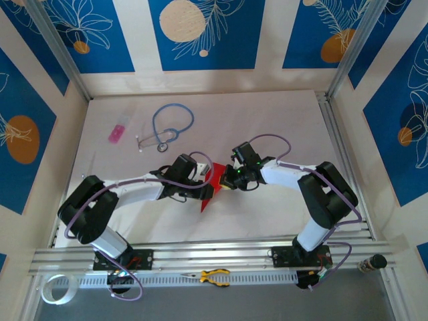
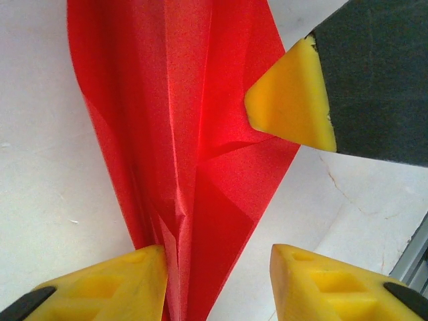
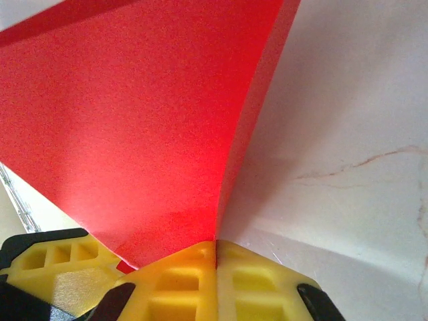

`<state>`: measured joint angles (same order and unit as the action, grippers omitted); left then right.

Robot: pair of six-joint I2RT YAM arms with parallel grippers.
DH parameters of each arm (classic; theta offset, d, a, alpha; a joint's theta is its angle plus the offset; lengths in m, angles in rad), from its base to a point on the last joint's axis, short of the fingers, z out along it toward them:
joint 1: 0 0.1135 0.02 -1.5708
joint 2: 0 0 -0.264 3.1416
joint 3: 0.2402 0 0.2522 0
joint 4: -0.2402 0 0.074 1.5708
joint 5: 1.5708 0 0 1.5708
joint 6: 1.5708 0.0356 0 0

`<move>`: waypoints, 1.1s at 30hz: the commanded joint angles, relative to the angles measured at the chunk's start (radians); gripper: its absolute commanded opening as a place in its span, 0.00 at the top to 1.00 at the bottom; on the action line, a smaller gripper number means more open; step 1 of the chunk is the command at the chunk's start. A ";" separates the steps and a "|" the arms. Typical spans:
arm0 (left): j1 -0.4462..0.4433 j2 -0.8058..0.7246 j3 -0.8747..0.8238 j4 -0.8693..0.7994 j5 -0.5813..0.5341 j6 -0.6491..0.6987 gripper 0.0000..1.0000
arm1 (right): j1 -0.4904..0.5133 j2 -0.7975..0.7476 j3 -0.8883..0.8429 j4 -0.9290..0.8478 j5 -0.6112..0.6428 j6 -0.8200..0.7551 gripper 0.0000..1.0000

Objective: Fold a paper plane with a square sheet of paper (pick it up from the middle)

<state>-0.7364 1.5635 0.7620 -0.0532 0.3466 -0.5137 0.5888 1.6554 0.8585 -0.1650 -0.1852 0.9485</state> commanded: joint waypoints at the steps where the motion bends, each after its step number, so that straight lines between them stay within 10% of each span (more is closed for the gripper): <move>1: -0.011 0.025 0.032 -0.014 0.000 0.021 0.54 | -0.001 0.015 0.027 -0.009 -0.026 0.003 0.98; 33: -0.027 0.092 0.096 -0.070 -0.066 0.069 0.76 | -0.002 0.019 0.033 -0.016 -0.036 -0.010 0.98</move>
<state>-0.7509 1.6371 0.8261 -0.0986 0.2829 -0.4644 0.5888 1.6600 0.8688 -0.1661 -0.1909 0.9478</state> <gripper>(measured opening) 0.241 0.056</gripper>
